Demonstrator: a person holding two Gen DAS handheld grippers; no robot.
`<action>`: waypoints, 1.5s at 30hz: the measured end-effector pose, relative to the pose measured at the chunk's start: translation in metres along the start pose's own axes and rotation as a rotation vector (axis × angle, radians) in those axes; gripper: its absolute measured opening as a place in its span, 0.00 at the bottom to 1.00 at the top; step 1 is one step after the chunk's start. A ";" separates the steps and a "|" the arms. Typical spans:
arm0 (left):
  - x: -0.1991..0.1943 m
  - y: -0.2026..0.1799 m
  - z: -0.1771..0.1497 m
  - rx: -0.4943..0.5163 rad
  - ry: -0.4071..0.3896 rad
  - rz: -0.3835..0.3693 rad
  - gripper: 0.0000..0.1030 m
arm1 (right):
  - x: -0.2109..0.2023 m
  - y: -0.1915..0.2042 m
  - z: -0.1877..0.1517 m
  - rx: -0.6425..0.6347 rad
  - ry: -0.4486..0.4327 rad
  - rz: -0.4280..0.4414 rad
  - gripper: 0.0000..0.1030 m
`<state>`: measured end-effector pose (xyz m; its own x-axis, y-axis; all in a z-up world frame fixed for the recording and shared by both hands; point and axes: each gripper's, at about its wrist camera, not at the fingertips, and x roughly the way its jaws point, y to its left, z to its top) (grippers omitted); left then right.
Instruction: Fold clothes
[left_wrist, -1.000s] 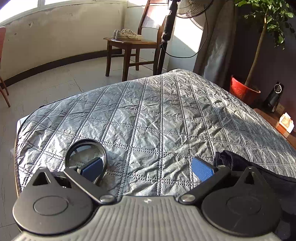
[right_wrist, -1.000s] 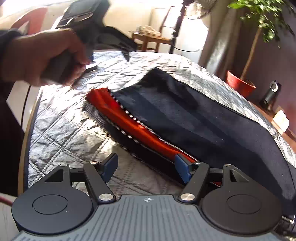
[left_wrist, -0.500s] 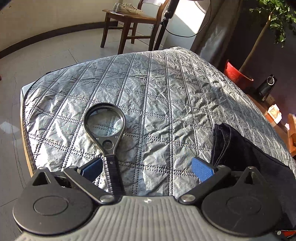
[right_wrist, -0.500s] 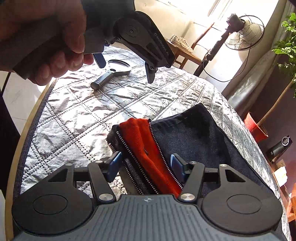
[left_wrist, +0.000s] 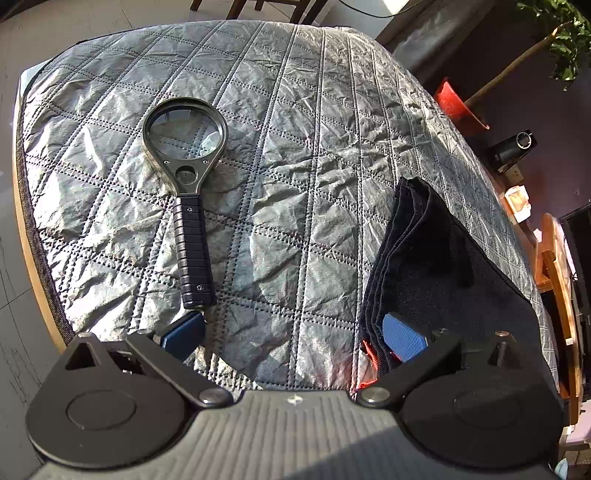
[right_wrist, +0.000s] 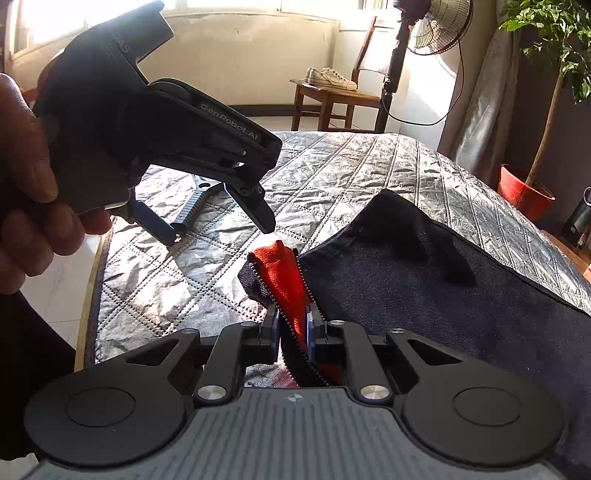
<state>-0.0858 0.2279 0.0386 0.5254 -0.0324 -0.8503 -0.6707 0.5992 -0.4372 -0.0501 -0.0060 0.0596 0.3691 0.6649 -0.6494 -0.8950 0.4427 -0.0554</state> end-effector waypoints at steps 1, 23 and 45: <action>0.003 -0.004 0.002 -0.007 0.018 -0.015 0.99 | -0.002 -0.003 0.000 0.015 -0.007 0.003 0.17; 0.055 -0.045 0.000 -0.183 0.197 -0.310 0.97 | -0.006 -0.019 -0.014 0.160 -0.063 0.026 0.17; 0.069 -0.031 0.001 -0.087 0.206 -0.308 0.07 | -0.147 -0.195 -0.129 0.875 -0.196 -0.552 0.82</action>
<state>-0.0286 0.2080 -0.0066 0.5991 -0.3656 -0.7123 -0.5440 0.4669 -0.6972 0.0379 -0.2673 0.0677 0.7742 0.2893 -0.5630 -0.1255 0.9419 0.3115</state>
